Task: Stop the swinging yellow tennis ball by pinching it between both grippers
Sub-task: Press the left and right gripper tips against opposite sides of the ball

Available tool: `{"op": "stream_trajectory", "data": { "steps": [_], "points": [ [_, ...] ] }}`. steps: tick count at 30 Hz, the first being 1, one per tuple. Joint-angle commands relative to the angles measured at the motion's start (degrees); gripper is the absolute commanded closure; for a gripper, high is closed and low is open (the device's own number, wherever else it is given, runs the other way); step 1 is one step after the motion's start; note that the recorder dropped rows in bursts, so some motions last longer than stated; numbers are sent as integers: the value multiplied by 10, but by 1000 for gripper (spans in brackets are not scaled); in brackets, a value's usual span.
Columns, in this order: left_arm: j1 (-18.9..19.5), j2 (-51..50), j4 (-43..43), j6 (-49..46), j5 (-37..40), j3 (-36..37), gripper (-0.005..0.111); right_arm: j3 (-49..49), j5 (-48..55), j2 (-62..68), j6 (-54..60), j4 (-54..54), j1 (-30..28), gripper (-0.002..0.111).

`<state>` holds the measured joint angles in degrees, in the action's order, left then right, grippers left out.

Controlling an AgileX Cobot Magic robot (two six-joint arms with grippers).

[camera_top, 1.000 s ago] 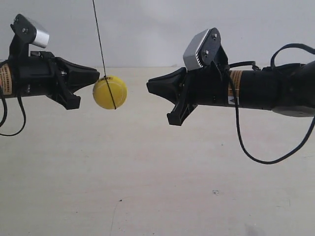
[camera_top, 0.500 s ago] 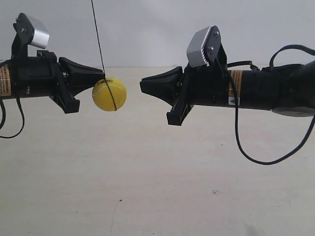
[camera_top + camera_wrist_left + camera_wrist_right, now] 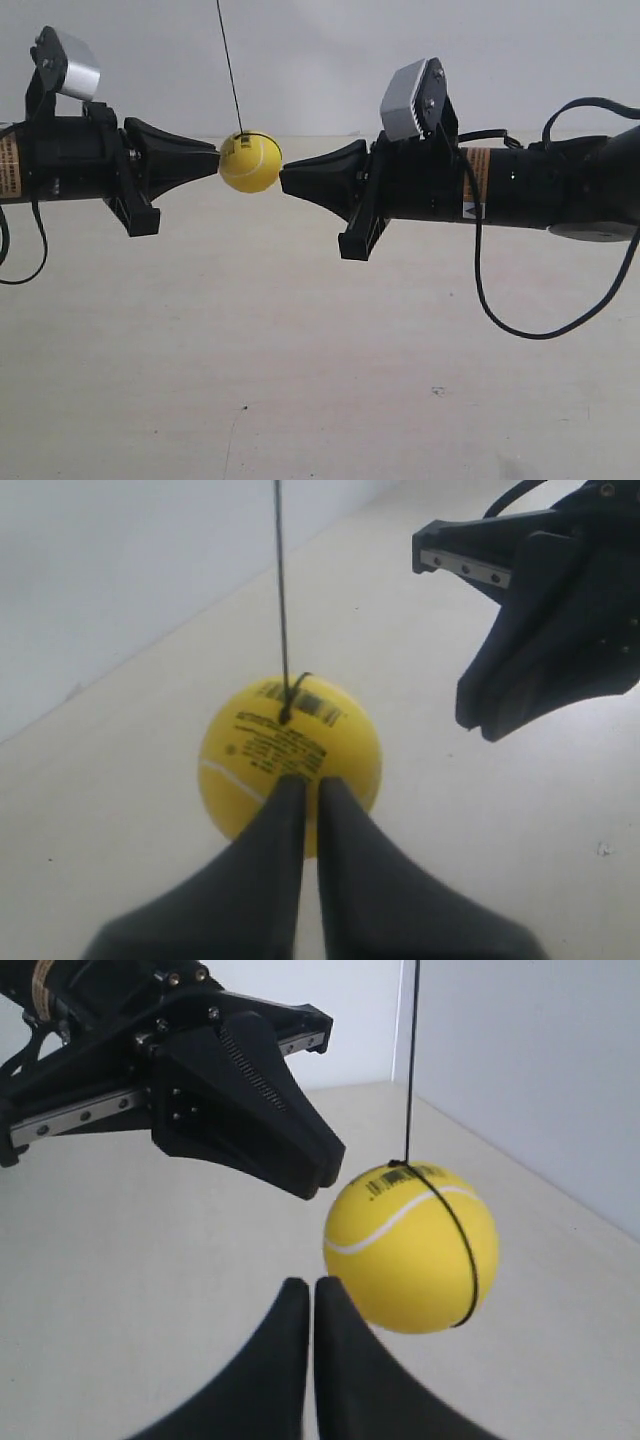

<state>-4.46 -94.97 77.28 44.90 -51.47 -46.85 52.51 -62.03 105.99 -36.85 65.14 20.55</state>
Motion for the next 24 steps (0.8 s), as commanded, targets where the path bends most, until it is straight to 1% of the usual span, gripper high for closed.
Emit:
{"op": "stream_trajectory", "data": {
  "steps": [1,4,10,13,16,24],
  "points": [
    [-2,6,3,4,-8,-3,102,3,-7,-1,-3,2,1,108],
    [-2,6,1,4,-4,-3,102,3,-3,-1,-2,1,1,108],
    [-2,6,-19,4,54,-3,102,3,7,-1,8,0,1,108],
    [-2,6,-20,4,57,-3,102,5,18,-1,15,0,1,108],
    [-2,6,-20,7,56,-3,102,16,50,-1,12,2,1,108],
    [-2,6,-20,6,70,-3,102,46,56,35,14,3,0,108]
  ]
}}
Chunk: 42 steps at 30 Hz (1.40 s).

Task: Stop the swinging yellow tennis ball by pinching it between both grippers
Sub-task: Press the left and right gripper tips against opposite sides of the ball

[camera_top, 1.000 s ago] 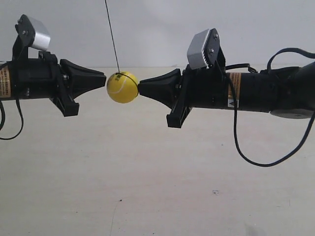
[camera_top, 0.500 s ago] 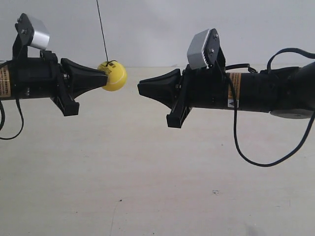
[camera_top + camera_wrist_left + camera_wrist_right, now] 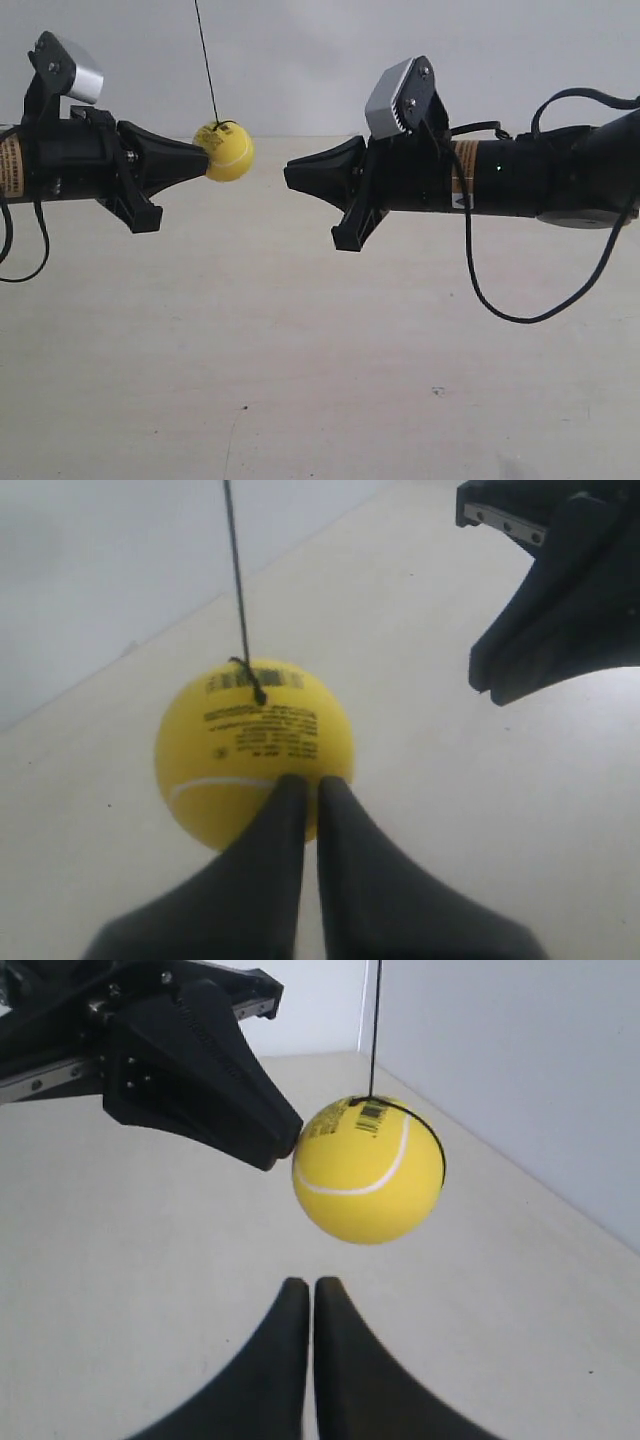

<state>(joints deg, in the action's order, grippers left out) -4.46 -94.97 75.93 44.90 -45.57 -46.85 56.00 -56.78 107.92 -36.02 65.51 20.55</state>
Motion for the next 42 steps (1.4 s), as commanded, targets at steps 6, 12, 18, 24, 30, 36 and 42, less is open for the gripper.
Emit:
{"op": "stream_trajectory", "data": {
  "steps": [6,12,18,24,30,36,42],
  "points": [
    [-2,2,-16,6,-8,-3,102,14,-33,20,-1,1,0,108],
    [-2,-15,-20,5,-29,-3,102,14,-47,20,-17,3,4,108],
    [-2,-15,-19,5,-39,-3,102,20,-43,28,-14,4,25,108],
    [-2,-15,-17,5,-39,-3,102,20,-42,29,-14,4,25,108],
    [-2,-15,-16,5,-39,-3,102,20,-42,29,-14,4,25,108],
    [-2,-15,-16,5,-39,-3,102,20,-42,29,-14,4,25,108],
    [-2,-15,-16,5,-39,-3,102,20,-42,29,-14,4,25,108]
  ]
}}
